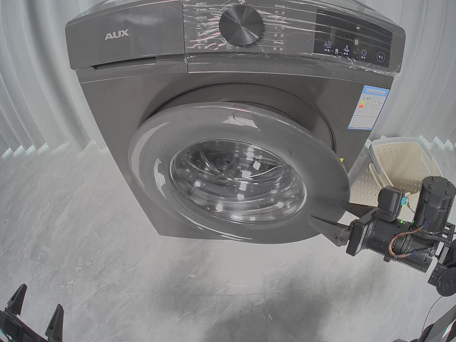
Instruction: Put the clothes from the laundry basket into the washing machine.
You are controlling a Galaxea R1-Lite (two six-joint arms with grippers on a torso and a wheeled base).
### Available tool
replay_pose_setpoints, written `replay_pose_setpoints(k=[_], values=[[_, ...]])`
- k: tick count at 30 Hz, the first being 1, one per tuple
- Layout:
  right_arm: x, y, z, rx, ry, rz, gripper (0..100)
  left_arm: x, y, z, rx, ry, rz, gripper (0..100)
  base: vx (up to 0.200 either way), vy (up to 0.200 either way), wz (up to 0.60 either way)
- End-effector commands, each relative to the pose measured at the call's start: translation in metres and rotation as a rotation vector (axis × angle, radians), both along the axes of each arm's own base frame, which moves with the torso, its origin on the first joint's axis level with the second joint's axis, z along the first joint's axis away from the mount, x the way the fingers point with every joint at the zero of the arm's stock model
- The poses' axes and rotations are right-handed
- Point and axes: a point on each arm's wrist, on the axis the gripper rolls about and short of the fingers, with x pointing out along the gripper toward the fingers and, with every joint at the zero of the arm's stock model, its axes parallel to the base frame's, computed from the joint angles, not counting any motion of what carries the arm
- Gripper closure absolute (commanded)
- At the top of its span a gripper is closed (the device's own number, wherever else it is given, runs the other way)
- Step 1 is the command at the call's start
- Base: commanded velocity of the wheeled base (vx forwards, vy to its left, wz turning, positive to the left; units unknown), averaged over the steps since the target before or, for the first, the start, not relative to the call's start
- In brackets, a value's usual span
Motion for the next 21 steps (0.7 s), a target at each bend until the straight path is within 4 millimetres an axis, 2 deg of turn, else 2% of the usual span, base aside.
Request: replay_pose_setpoints(k=[1, 5, 14, 19, 21], values=[[-0.002, 0.0, -0.004, -0.01, 0.014, 0.006, 0, 0.0, 0.0, -0.005, -0.001, 0.001, 0.0, 0, 0.0, 0.0, 0.0], [-0.014, 0.006, -0.011, -0.04, 0.02, 0.067, 0, 0.0, 0.0, -0.005, 0.001, 0.001, 0.0, 0, 0.15, 0.0, 0.0], [-0.006, 0.012, 0.003, 0.015, -0.065, 0.066, 0, 0.0, 0.0, -0.005, -0.001, 0.001, 0.0, 0, 0.2, 0.0, 0.0], [-0.001, 0.015, 0.008, 0.036, -0.093, 0.061, 0, 0.0, 0.0, -0.005, -0.001, 0.002, 0.0, 0, 0.0, 0.0, 0.0], [0.004, 0.017, 0.022, 0.075, -0.163, 0.032, 0, 0.0, 0.0, -0.005, -0.002, 0.001, 0.0, 0, 0.0, 0.0, 0.0]])
